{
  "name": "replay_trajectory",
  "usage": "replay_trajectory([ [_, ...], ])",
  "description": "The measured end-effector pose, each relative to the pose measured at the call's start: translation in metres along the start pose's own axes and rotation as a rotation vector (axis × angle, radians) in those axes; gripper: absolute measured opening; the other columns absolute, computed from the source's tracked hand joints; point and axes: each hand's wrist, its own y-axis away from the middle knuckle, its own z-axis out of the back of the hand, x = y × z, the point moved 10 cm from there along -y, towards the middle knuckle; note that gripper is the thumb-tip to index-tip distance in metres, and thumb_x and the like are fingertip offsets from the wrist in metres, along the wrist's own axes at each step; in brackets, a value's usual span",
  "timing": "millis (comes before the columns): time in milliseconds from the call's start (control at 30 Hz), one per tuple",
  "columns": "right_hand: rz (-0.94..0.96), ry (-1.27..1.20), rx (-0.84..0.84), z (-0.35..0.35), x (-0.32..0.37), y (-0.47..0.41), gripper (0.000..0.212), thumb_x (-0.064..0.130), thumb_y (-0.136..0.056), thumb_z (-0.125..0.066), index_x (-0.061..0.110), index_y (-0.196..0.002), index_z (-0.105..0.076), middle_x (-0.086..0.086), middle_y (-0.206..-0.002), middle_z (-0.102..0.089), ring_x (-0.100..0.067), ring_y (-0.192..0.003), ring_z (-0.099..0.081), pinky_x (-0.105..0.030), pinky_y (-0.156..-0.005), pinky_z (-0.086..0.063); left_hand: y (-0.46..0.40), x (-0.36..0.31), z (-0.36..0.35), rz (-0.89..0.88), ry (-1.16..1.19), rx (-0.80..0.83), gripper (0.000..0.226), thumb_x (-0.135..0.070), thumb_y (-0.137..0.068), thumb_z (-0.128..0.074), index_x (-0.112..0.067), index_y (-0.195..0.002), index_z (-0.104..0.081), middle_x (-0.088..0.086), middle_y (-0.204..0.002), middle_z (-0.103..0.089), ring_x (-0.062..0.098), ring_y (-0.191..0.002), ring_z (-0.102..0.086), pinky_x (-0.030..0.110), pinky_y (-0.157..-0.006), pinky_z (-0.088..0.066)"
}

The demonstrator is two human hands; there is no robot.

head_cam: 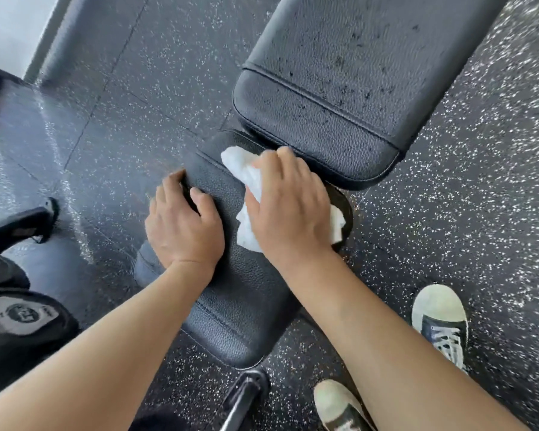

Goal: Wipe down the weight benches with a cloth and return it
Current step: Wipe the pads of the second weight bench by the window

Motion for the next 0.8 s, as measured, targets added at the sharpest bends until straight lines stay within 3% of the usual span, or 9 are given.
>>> replay_trajectory([
  [167,0.144,0.013,0.105,-0.052,0.051,-0.081,0.019,0.030,-0.103,-0.051,0.023,-0.120,-0.053,0.003,-0.119,-0.061,-0.021,-0.108,-0.061,-0.034,-0.083,-0.043,-0.002,0.001,-0.002,-0.010,-0.043,0.018,0.056,-0.042,-0.093,-0.029,-0.016,-0.136,-0.055,0.010,-0.127,-0.064,0.036,-0.114,-0.055,0.049,-0.092,-0.040],
  [300,0.264,0.061,0.165,-0.080,0.080,-0.109,0.015,0.026,-0.105,-0.047,0.025,-0.119,-0.052,0.005,-0.119,-0.061,-0.018,-0.109,-0.062,-0.032,-0.081,-0.043,-0.003,0.002,-0.004,-0.013,-0.094,0.033,0.054,-0.041,-0.095,-0.030,-0.015,-0.135,-0.055,0.011,-0.123,-0.063,0.037,-0.109,-0.055,0.048,-0.088,-0.039],
  [400,0.346,-0.033,0.215,-0.075,0.083,-0.103,0.016,0.029,-0.102,-0.051,0.020,-0.115,-0.056,0.002,-0.113,-0.062,-0.022,-0.101,-0.061,-0.034,-0.074,-0.036,-0.004,0.002,-0.003,-0.016,-0.115,0.042,0.052,-0.039,-0.094,-0.031,-0.014,-0.134,-0.054,0.011,-0.120,-0.062,0.037,-0.105,-0.053,0.047,-0.084,-0.037],
  [600,0.402,-0.199,0.363,-0.028,0.033,-0.052,0.027,0.031,-0.099,-0.065,0.008,-0.112,-0.065,-0.008,-0.103,-0.063,-0.031,-0.092,-0.060,-0.045,-0.080,-0.048,-0.003,-0.001,-0.001,-0.008,-0.090,0.058,0.052,-0.035,-0.093,-0.035,-0.014,-0.136,-0.054,0.011,-0.120,-0.062,0.038,-0.104,-0.055,0.050,-0.088,-0.041],
  [800,0.452,-0.163,0.312,0.010,-0.030,0.001,0.021,0.023,-0.096,-0.067,0.006,-0.108,-0.069,-0.005,-0.092,-0.057,-0.026,-0.078,-0.053,-0.044,-0.069,-0.050,-0.005,-0.001,0.000,0.013,-0.084,0.067,0.051,-0.037,-0.095,-0.037,-0.016,-0.138,-0.054,0.010,-0.119,-0.062,0.035,-0.106,-0.055,0.049,-0.092,-0.041],
])
